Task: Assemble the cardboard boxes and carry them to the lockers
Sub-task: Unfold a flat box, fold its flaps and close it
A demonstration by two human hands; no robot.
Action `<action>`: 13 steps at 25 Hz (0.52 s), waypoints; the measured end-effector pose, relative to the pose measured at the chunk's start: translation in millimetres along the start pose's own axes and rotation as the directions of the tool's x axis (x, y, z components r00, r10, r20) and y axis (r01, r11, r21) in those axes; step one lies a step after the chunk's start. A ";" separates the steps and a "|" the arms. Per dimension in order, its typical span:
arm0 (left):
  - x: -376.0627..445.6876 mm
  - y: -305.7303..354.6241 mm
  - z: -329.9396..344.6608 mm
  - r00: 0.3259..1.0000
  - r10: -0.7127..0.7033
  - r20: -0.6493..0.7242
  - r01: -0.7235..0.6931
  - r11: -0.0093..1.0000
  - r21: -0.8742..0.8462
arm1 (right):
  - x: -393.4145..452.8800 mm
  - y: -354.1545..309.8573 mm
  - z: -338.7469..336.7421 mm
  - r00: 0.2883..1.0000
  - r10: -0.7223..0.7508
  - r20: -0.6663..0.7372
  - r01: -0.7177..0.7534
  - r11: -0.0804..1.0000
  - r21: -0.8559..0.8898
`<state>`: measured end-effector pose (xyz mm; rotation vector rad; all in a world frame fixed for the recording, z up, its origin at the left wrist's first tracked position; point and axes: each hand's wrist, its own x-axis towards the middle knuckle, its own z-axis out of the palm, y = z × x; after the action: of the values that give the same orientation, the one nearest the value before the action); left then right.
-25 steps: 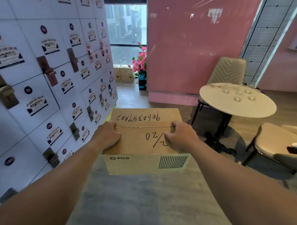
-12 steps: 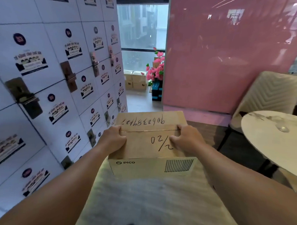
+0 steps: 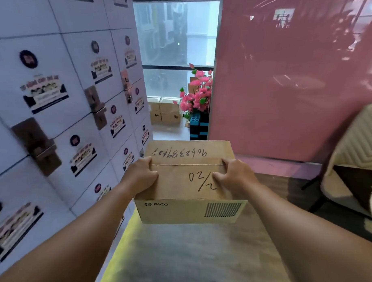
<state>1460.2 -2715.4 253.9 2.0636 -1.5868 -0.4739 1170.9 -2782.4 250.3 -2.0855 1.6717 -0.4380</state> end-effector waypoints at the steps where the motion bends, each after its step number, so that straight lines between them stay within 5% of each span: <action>1: 34.9 -3.2 3.8 1.000 -0.003 0.001 0.003 1.000 -0.002 | 35.7 -0.4 3.2 1.000 -0.004 0.004 0.004 1.000 0.000; 13: 428.6 -19.3 7.4 0.997 -0.082 0.009 0.082 0.996 0.035 | 439.7 -33.0 14.6 0.997 0.034 0.064 -0.037 0.999 0.040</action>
<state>1584.5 -3126.0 246.5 2.1621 -1.5309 -0.4906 1304.0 -3202.9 245.2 -2.0161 1.6476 -0.3875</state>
